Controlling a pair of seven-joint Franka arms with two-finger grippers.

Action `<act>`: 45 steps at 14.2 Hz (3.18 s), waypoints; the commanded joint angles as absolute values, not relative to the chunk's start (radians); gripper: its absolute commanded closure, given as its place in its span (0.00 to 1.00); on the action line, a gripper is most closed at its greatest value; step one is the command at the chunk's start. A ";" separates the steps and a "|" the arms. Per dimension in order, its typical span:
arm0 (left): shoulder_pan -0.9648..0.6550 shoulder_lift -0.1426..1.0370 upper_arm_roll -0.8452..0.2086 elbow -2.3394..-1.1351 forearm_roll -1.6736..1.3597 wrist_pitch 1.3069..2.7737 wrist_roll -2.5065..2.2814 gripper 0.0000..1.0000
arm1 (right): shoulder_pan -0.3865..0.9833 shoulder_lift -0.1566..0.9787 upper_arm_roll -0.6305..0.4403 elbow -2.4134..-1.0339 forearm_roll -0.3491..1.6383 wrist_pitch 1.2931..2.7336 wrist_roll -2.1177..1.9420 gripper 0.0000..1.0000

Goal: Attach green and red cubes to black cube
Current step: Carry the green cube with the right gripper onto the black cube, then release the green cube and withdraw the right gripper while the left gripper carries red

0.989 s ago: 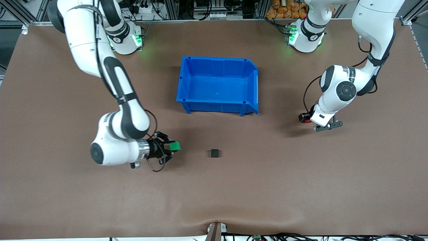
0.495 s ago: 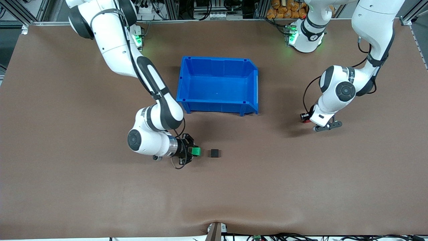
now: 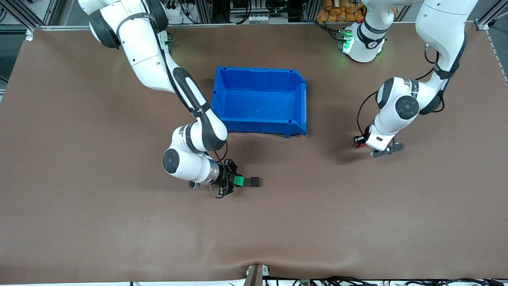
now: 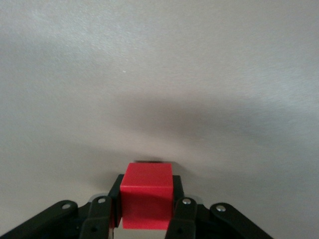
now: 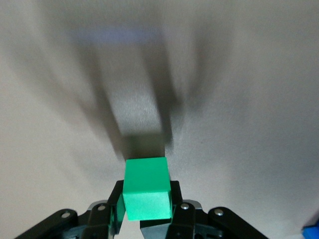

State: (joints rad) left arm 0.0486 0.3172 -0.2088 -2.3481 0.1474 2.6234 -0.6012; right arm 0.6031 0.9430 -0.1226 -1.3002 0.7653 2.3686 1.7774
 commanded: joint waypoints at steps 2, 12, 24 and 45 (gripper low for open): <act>0.051 0.288 -0.219 -2.313 0.173 2.548 -0.681 1.00 | 0.638 0.986 -0.130 -1.256 0.787 2.387 1.812 1.00; 0.051 0.255 -0.302 -2.203 0.173 2.344 -0.820 1.00 | 0.661 0.994 -0.132 -1.238 0.782 2.387 1.796 0.22; -0.037 0.271 -0.351 -1.980 0.158 2.131 -1.026 1.00 | 0.569 0.946 -0.183 -1.151 0.668 2.058 1.795 0.00; -0.209 0.714 -0.420 -1.399 0.055 2.137 -1.452 1.00 | 0.143 0.724 -0.353 -1.025 0.288 1.532 0.244 0.00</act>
State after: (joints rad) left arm -0.1917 0.6323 -0.4267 -1.5250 0.0628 2.1564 -1.3889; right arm 0.1320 0.8046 -0.3350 -1.0121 0.3221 1.6261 0.2781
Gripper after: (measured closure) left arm 0.604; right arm 0.000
